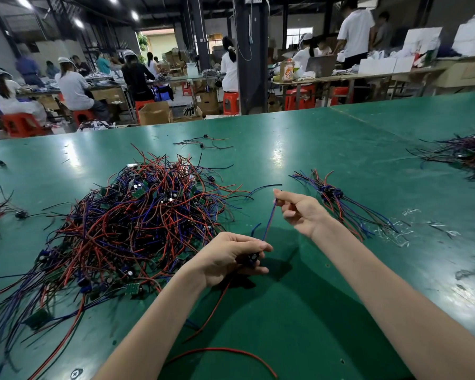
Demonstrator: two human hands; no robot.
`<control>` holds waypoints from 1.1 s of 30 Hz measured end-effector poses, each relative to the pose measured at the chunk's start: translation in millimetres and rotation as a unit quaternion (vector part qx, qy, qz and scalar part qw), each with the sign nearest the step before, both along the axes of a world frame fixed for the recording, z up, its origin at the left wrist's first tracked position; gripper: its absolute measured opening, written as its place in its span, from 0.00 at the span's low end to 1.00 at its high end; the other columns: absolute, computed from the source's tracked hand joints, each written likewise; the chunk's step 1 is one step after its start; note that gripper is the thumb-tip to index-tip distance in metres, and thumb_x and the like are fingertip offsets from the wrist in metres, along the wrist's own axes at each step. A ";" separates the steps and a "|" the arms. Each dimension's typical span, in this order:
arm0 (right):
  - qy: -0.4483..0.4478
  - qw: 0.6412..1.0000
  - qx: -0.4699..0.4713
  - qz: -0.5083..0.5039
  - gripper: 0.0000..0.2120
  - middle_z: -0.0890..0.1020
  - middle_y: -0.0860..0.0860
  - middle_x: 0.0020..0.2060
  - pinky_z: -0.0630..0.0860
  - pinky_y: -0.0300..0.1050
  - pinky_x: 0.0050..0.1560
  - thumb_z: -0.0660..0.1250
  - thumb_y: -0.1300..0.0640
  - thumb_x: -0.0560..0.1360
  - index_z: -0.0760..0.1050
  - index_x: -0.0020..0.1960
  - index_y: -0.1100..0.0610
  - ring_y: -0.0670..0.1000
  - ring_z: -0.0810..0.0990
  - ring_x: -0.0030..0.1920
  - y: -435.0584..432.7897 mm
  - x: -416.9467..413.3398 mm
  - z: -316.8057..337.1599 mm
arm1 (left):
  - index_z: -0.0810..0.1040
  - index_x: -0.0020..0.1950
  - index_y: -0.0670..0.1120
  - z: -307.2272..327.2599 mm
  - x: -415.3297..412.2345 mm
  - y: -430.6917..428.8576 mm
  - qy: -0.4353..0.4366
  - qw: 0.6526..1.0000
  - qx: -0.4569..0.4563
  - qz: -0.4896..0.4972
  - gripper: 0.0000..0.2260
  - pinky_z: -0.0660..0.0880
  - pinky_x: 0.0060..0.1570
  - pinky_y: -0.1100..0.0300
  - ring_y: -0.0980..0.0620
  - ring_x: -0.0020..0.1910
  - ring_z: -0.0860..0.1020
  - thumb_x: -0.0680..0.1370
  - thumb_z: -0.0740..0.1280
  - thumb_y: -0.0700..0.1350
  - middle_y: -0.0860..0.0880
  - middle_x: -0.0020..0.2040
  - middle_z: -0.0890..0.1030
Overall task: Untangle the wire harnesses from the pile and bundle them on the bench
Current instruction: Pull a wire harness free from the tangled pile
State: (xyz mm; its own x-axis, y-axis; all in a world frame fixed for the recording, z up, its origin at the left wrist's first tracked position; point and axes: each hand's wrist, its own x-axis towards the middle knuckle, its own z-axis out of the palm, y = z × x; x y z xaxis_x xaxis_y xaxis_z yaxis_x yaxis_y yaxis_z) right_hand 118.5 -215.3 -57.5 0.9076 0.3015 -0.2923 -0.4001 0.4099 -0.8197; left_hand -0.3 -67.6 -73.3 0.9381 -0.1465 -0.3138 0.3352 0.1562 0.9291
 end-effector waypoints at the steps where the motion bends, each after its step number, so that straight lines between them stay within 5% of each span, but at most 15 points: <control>1: 0.013 1.000 0.008 0.022 0.10 0.75 0.52 0.23 0.59 0.29 0.16 0.66 0.65 0.76 0.71 0.36 0.62 0.41 0.64 0.17 -2.4 1.3 1.2 | 0.84 0.42 0.36 0.0 0.1 -0.2 -0.001 1.000 -0.002 0.005 0.05 0.81 0.37 0.57 0.54 0.27 0.75 0.72 0.70 0.38 0.45 0.31 0.78; 8: 0.130 0.986 0.095 0.050 0.11 0.75 0.53 0.24 0.64 0.30 0.15 0.64 0.63 0.77 0.72 0.35 0.63 0.42 0.67 0.17 -12.0 7.2 1.2 | 0.82 0.42 0.34 3.3 2.4 1.7 -0.009 0.999 -0.025 0.047 0.07 0.81 0.36 0.57 0.54 0.26 0.74 0.76 0.66 0.35 0.45 0.30 0.77; 11: -0.010 0.999 -0.018 -0.042 0.11 0.76 0.53 0.23 0.63 0.30 0.17 0.68 0.66 0.74 0.71 0.34 0.64 0.41 0.67 0.17 -2.9 8.5 -7.2 | 0.81 0.43 0.33 1.9 2.0 -0.4 -0.005 0.998 -0.027 0.052 0.07 0.81 0.35 0.56 0.54 0.26 0.74 0.77 0.65 0.34 0.45 0.30 0.77; 13: -0.168 0.974 -0.114 -0.105 0.11 0.77 0.54 0.24 0.66 0.34 0.19 0.71 0.66 0.72 0.73 0.34 0.61 0.44 0.68 0.19 0.0 10.5 -13.7 | 0.81 0.43 0.33 2.0 2.3 -1.2 -0.003 0.998 -0.030 0.055 0.07 0.81 0.35 0.56 0.54 0.25 0.74 0.77 0.65 0.34 0.45 0.30 0.77; 15: -0.352 0.890 -0.255 -0.140 0.11 0.75 0.51 0.25 0.67 0.37 0.23 0.73 0.62 0.71 0.74 0.33 0.59 0.45 0.69 0.22 -2.1 11.5 -19.2 | 0.82 0.43 0.34 2.7 2.7 -0.6 -0.006 0.998 -0.034 0.053 0.07 0.81 0.35 0.56 0.55 0.25 0.74 0.77 0.65 0.35 0.45 0.30 0.77; 18: -0.565 0.693 -0.404 -0.192 0.10 0.72 0.48 0.25 0.66 0.42 0.31 0.74 0.60 0.70 0.76 0.34 0.61 0.50 0.67 0.27 -3.7 11.8 -25.2 | 0.83 0.41 0.35 3.2 1.8 0.3 -0.007 0.998 -0.035 0.042 0.08 0.80 0.34 0.57 0.55 0.25 0.73 0.77 0.65 0.35 0.46 0.29 0.77; 19: -0.582 0.672 -0.412 -0.201 0.10 0.73 0.49 0.26 0.66 0.43 0.32 0.74 0.60 0.70 0.76 0.34 0.62 0.50 0.67 0.27 -2.9 10.9 -26.3 | 0.83 0.40 0.36 3.2 1.3 0.4 -0.007 0.999 -0.033 0.039 0.09 0.80 0.34 0.57 0.55 0.25 0.73 0.77 0.65 0.35 0.46 0.29 0.76; 21: -0.530 0.728 -0.389 -0.198 0.10 0.75 0.49 0.26 0.67 0.40 0.30 0.73 0.60 0.71 0.76 0.34 0.61 0.48 0.68 0.25 -1.7 9.0 -25.7 | 0.84 0.39 0.37 3.6 0.4 0.5 -0.010 0.999 -0.026 0.035 0.09 0.80 0.34 0.57 0.55 0.25 0.73 0.77 0.66 0.35 0.46 0.29 0.77; 23: -0.382 0.862 -0.291 -0.160 0.10 0.77 0.52 0.26 0.66 0.36 0.23 0.72 0.60 0.72 0.76 0.34 0.60 0.44 0.68 0.21 -0.6 8.0 -20.6 | 0.83 0.40 0.36 3.9 0.2 0.8 -0.014 0.999 -0.023 0.036 0.08 0.80 0.34 0.57 0.55 0.25 0.73 0.76 0.66 0.35 0.46 0.29 0.77; 25: -0.217 0.953 -0.175 -0.119 0.10 0.77 0.56 0.27 0.62 0.35 0.18 0.72 0.64 0.71 0.74 0.34 0.62 0.43 0.66 0.18 -0.8 8.0 -15.2 | 0.83 0.41 0.35 4.1 0.3 0.6 -0.014 0.999 -0.021 0.037 0.08 0.80 0.34 0.57 0.55 0.25 0.73 0.76 0.66 0.35 0.45 0.29 0.77; 29: -0.025 0.997 -0.059 -0.041 0.07 0.74 0.57 0.30 0.59 0.29 0.16 0.68 0.68 0.73 0.73 0.37 0.65 0.41 0.64 0.16 -6.1 10.2 -8.0 | 0.82 0.41 0.35 3.3 0.6 -0.4 -0.011 0.999 -0.018 0.034 0.07 0.80 0.35 0.57 0.55 0.25 0.73 0.76 0.66 0.34 0.46 0.29 0.76; 33: -0.063 0.992 -0.083 -0.066 0.09 0.76 0.55 0.24 0.62 0.31 0.17 0.69 0.68 0.72 0.72 0.35 0.63 0.41 0.65 0.17 -6.1 9.9 -8.8 | 0.82 0.42 0.34 2.7 1.7 -0.3 -0.013 0.999 -0.025 0.041 0.07 0.81 0.35 0.56 0.55 0.25 0.73 0.77 0.65 0.34 0.45 0.29 0.77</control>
State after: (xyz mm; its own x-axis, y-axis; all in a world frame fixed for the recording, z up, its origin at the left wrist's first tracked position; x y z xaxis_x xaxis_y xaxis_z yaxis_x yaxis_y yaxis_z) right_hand 128.4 -221.4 -66.3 0.9685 0.1348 -0.2094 -0.2418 0.3079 -0.9202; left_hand 1.5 -67.9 -70.6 0.9554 -0.0839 -0.2833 0.2952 0.2277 0.9279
